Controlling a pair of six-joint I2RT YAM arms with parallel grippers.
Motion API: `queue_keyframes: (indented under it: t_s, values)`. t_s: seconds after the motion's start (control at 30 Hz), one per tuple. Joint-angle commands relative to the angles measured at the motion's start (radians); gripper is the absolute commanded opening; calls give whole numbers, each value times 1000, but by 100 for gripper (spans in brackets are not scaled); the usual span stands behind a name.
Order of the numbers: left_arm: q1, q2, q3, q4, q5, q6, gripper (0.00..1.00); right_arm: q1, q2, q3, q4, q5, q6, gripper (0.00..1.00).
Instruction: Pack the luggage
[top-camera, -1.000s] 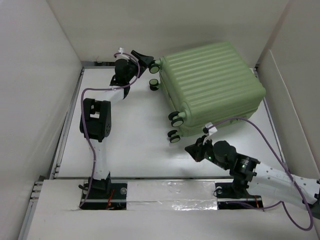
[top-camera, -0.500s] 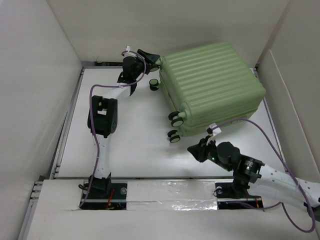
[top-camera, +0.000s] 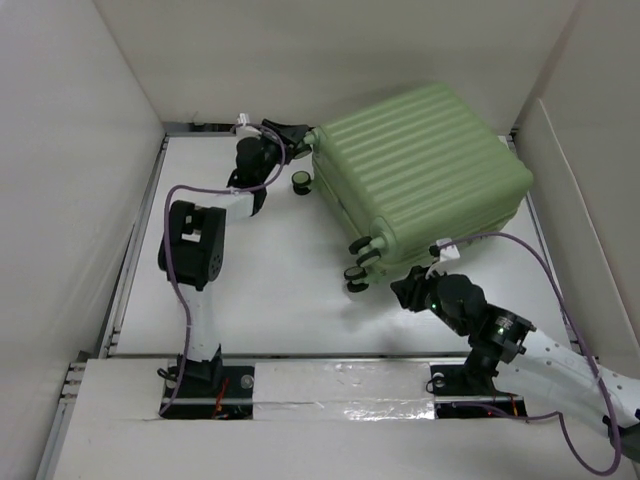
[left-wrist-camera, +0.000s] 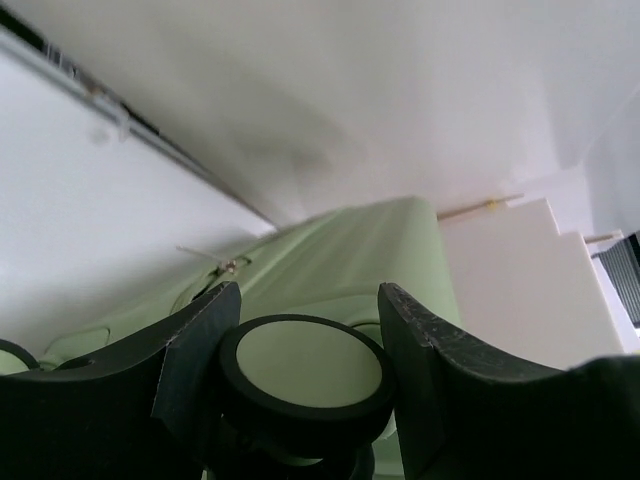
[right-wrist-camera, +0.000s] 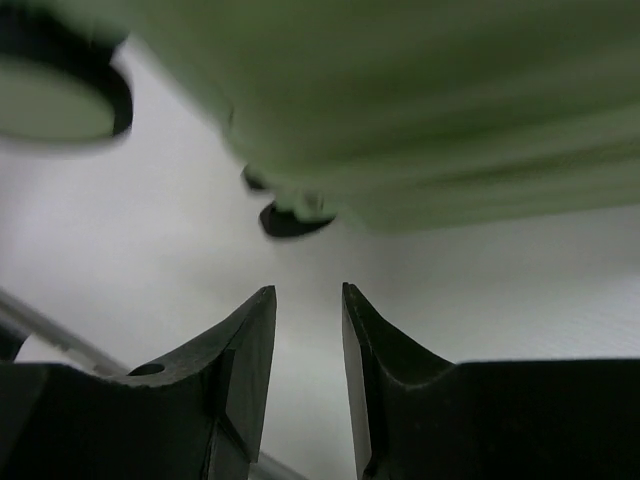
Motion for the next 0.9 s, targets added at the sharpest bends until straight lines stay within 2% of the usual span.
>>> queue_keyframes:
  t_s: [0.0, 0.1, 0.27, 0.3, 0.37, 0.53, 0.63, 0.67, 0.7, 0.73, 0.77, 0.83, 0.87]
  values:
    - [67, -178, -231, 181, -50, 8, 0, -100, 32, 65, 49, -26, -94, 39]
    - [77, -300, -467, 314, -67, -22, 0, -232, 109, 91, 126, -180, -183, 38]
    - [77, -493, -823, 489, -105, -64, 0, -414, 186, 115, 315, -304, -276, 36]
    - [77, -519, -868, 508, -113, -70, 0, -442, 203, 131, 347, -384, -302, 31]
    - [77, -601, -975, 522, -126, -62, 0, -490, 236, 152, 368, -449, -315, 29]
    - [36, -806, -1124, 441, -238, -12, 0, -602, 357, 178, 494, -618, -345, 29]
    - [36, -948, -1125, 263, -299, 46, 0, -622, 388, 174, 490, -691, -344, 36]
    - [36, -1008, -1094, 158, -310, 66, 3, -636, 382, 154, 502, -690, -335, 39]
    - [36, -1037, -1076, 109, -326, 86, 12, -636, 372, 131, 516, -681, -323, 43]
    - [36, -1064, -1063, 82, -349, 105, 29, -658, 344, 103, 545, -674, -294, 44]
    - [36, -1125, -1065, 69, -356, 122, 38, -669, 326, 47, 559, -669, -281, 45]
    - [36, -1186, -1072, 63, -385, 126, 49, -694, 292, -9, 609, -667, -264, 46]
    - [36, -1241, -1056, 20, -390, 146, 50, -715, 263, -56, 628, -671, -260, 43]
